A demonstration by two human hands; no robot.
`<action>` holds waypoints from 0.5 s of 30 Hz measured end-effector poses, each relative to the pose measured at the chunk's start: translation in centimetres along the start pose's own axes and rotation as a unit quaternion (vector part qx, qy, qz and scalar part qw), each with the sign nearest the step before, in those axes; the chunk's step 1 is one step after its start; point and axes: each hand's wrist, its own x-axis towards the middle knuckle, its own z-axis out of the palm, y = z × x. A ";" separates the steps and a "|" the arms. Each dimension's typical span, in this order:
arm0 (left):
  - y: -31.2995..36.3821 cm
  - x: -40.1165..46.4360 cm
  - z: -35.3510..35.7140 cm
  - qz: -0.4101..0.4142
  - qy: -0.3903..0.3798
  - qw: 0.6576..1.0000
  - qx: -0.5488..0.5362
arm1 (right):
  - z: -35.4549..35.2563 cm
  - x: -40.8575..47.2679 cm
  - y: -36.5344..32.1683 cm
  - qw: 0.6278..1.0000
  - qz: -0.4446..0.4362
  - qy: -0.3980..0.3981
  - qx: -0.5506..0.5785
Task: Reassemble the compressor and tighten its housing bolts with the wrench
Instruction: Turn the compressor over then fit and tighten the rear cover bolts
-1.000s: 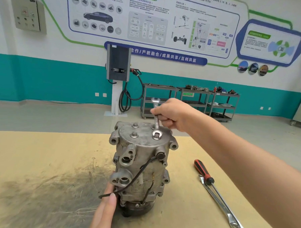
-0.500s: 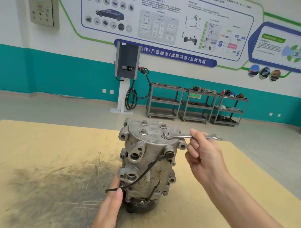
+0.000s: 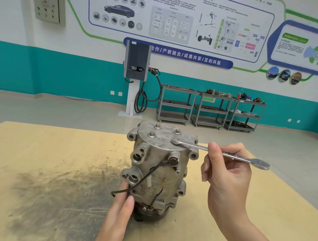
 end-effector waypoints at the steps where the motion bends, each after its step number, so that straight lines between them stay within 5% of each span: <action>1: 0.5 -0.5 0.0 0.008 -0.023 1.000 0.002 | 0.2 -0.2 0.0 1.000 -0.008 -0.004 -0.006; 6: 0.6 -1.0 0.1 0.031 -0.107 0.993 0.043 | 0.7 -0.6 0.3 1.000 -0.008 -0.009 0.002; 15: -0.6 -0.6 -0.1 0.065 -0.084 0.993 0.042 | 0.2 4.7 -1.5 0.996 0.071 -0.007 0.060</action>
